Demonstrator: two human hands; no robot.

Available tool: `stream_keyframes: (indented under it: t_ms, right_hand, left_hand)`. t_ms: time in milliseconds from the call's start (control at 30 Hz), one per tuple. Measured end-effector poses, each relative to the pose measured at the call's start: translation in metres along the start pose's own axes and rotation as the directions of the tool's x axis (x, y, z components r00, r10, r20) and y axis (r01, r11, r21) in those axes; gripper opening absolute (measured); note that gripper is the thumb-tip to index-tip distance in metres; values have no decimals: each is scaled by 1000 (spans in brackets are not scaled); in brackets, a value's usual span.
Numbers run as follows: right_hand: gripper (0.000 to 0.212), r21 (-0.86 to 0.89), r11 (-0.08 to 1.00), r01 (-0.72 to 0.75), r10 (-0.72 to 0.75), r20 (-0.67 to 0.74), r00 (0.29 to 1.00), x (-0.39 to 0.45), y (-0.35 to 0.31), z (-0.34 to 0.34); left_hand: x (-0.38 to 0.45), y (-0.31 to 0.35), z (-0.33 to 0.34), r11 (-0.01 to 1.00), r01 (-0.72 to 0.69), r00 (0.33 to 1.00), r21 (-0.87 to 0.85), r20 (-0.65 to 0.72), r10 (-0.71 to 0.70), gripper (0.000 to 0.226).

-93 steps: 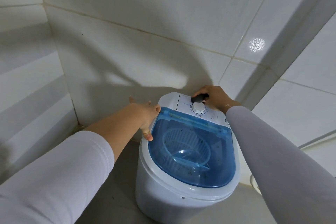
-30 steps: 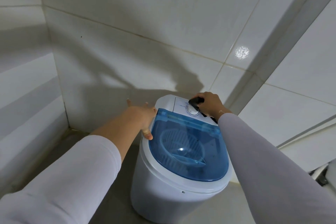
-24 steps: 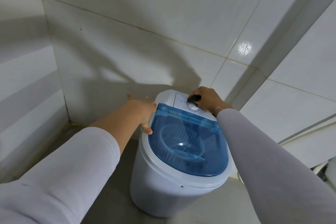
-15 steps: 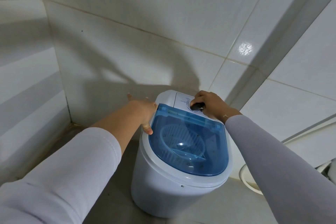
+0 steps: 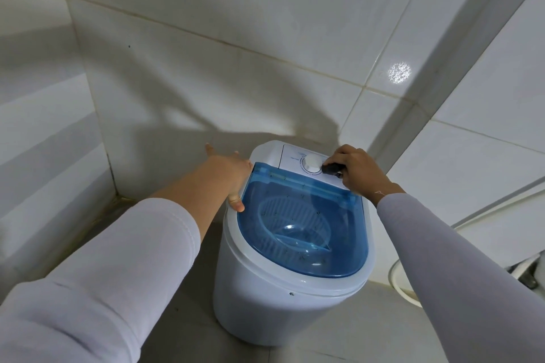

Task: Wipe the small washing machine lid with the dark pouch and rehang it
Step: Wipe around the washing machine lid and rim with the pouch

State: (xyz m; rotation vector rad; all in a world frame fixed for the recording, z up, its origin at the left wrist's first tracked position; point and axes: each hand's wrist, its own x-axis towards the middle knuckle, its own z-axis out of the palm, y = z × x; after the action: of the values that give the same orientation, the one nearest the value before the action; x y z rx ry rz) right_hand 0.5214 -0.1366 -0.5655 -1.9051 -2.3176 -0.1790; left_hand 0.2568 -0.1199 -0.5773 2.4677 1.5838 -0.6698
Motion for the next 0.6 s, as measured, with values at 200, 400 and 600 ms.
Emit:
stream_keyframes:
  t_ms: [200, 400, 600]
  right_hand:
    - [38, 179, 982, -55, 70, -82, 994, 3, -16, -20]
    - [38, 257, 965, -42, 59, -60, 996, 16, -51, -50]
    - [36, 306, 951, 46, -50, 5, 999, 36, -112, -49]
  left_hand:
    - [-9, 1, -1, 1000, 5, 1000, -28, -24, -6, 104]
    - [-24, -7, 18, 966, 24, 997, -258, -66, -43, 94]
    - [-39, -5, 31, 935, -35, 999, -354, -51, 18, 105]
